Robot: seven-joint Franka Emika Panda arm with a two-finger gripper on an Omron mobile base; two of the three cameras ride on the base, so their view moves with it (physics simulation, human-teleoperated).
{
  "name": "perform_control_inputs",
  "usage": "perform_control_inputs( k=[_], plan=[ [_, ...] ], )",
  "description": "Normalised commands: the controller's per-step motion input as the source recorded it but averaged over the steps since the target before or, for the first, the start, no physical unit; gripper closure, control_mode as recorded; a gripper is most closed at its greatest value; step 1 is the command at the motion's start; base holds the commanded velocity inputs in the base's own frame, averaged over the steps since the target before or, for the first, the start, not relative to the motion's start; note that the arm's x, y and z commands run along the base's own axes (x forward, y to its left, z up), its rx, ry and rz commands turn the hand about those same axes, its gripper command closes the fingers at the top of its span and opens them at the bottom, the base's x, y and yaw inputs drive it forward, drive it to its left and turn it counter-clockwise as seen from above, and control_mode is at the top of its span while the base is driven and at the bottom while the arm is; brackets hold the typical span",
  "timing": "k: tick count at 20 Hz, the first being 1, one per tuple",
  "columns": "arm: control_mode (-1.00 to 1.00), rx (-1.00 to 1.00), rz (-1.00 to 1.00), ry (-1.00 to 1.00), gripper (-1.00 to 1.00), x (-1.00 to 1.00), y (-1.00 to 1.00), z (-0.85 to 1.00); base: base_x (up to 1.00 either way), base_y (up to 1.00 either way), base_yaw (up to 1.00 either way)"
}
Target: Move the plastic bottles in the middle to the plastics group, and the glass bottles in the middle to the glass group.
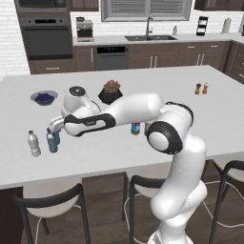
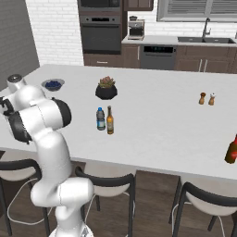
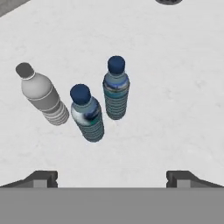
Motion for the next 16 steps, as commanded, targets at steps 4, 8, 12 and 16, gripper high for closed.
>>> perform_control_inputs(
  k=[4, 8, 12, 16],
  plan=[
    [-1.00, 0.00, -0.18, 0.04, -1.00, -0.29, -0.82, 0.25, 0.00, 0.00, 0.00],
    [-1.00, 0.00, -0.22, 0.04, -1.00, -0.28, -0.95, 0.09, 0.00, 0.00, 0.00],
    [-1.00, 0.00, -0.24, 0.02, -1.00, -0.17, -1.00, 0.00, 0.00, 0.00, 0.00],
    [-1.00, 0.00, -0.23, 0.02, -1.00, -0.02, -1.00, 0.00, 0.00, 0.00, 0.00]
  ],
)
